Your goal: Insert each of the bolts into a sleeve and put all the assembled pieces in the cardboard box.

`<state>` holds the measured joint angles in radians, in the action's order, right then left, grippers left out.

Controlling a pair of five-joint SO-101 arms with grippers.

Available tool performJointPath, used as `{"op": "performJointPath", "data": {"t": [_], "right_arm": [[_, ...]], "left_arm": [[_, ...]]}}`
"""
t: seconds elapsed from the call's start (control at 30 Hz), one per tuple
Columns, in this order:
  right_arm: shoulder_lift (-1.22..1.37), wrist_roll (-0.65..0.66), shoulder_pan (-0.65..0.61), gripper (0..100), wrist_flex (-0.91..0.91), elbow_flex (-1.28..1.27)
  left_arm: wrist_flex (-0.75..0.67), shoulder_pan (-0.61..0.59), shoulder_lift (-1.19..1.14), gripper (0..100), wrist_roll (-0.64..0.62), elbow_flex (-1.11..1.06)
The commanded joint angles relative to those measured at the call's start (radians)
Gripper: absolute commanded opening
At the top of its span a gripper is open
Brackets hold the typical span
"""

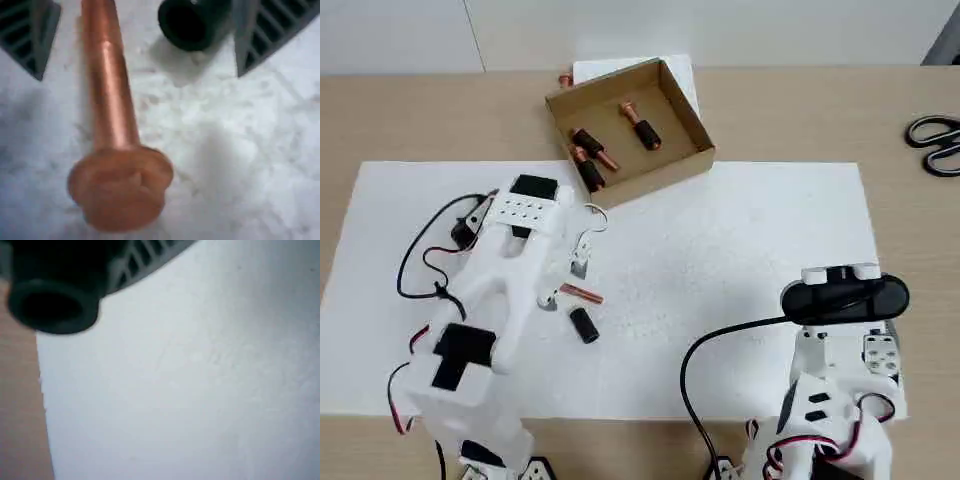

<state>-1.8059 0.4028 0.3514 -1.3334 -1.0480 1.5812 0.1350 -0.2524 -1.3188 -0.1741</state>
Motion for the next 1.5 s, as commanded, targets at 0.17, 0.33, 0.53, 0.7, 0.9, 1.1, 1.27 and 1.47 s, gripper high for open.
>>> {"op": "performJointPath", "data": {"t": [0.17,0.33,0.53,0.7,0.9,1.1,1.27,1.47], "right_arm": [[-0.007,0.008,0.007,0.6,0.021,0.006],[-0.007,0.008,0.007,0.6,0.019,0.006],[-0.007,0.008,0.007,0.6,0.018,0.006],[-0.007,0.008,0.007,0.6,0.018,0.006],[-0.007,0.008,0.007,0.6,0.018,0.006],[-0.007,0.008,0.007,0.6,0.018,0.006],[-0.007,0.008,0.007,0.7,0.018,0.006],[-0.007,0.008,0.007,0.7,0.018,0.006]], "left_arm": [[-0.020,-0.009,-0.071,24,0.000,0.091],[-0.040,-0.009,-0.126,24,0.000,0.091],[-0.040,-0.023,-0.199,24,-0.009,0.093],[-0.037,-0.100,-0.235,24,-0.052,0.105],[-0.028,-0.167,-0.270,11,-0.049,0.105],[-0.014,-0.167,-0.295,1,0.002,0.105],[-0.015,-0.170,-0.295,1,0.008,0.105],[-0.037,-0.170,-0.290,1,0.009,0.107]]}}
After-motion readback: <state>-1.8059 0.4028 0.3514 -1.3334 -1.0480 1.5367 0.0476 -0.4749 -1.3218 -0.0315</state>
